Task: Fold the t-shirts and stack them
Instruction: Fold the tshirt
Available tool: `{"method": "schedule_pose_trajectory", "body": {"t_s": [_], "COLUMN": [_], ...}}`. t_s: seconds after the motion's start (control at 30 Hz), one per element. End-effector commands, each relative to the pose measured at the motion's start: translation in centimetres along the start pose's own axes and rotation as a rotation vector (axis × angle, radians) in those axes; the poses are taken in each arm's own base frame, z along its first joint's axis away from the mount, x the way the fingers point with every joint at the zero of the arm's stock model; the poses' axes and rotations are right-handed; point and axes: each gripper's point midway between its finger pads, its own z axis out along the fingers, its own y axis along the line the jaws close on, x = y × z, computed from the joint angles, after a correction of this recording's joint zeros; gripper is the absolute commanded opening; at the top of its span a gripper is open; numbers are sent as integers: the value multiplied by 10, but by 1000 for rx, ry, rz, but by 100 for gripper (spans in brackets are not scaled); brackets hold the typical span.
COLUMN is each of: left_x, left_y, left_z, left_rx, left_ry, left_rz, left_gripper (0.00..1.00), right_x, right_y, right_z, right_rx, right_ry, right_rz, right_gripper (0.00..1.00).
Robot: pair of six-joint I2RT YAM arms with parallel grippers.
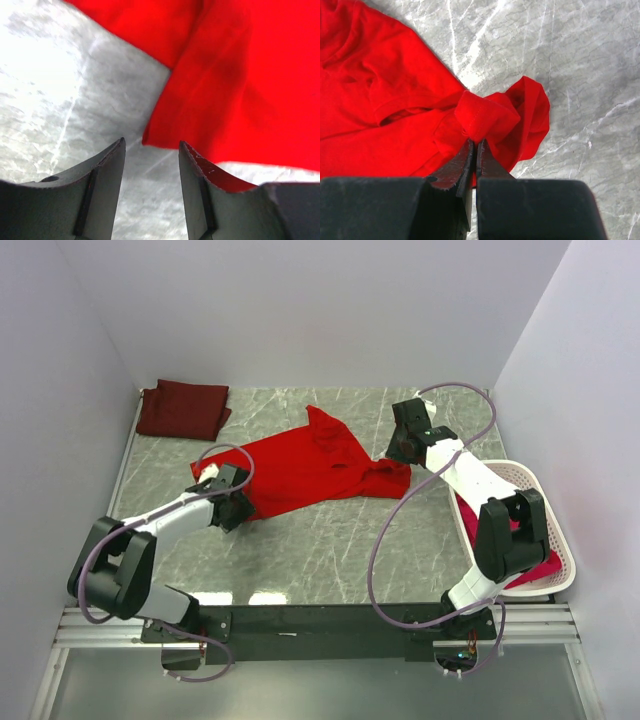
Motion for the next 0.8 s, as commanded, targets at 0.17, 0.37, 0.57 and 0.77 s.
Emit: {"method": "schedule_pose_trajectory", "body": {"t_s": [0.17, 0.37, 0.57, 0.77], "left_x": [-19, -5, 10, 16], "left_y": [-10, -1, 18, 27], "left_z": [12, 21, 26, 32], "left_rx": [-58, -85, -149, -197], "left_ry": [-66, -23, 6, 27], "left_rz": [-42, -5, 41, 88], "left_gripper": [49, 47, 53, 28], "right_x": [-20, -20, -19, -19], "right_y": [9, 8, 12, 12], "right_z": [-17, -20, -20, -22], "right_rx": [-62, -63, -81, -97], "right_ry": [-70, -77, -73, -76], "right_rz": [26, 17, 16, 24], "right_gripper": [0, 0, 0, 0]}}
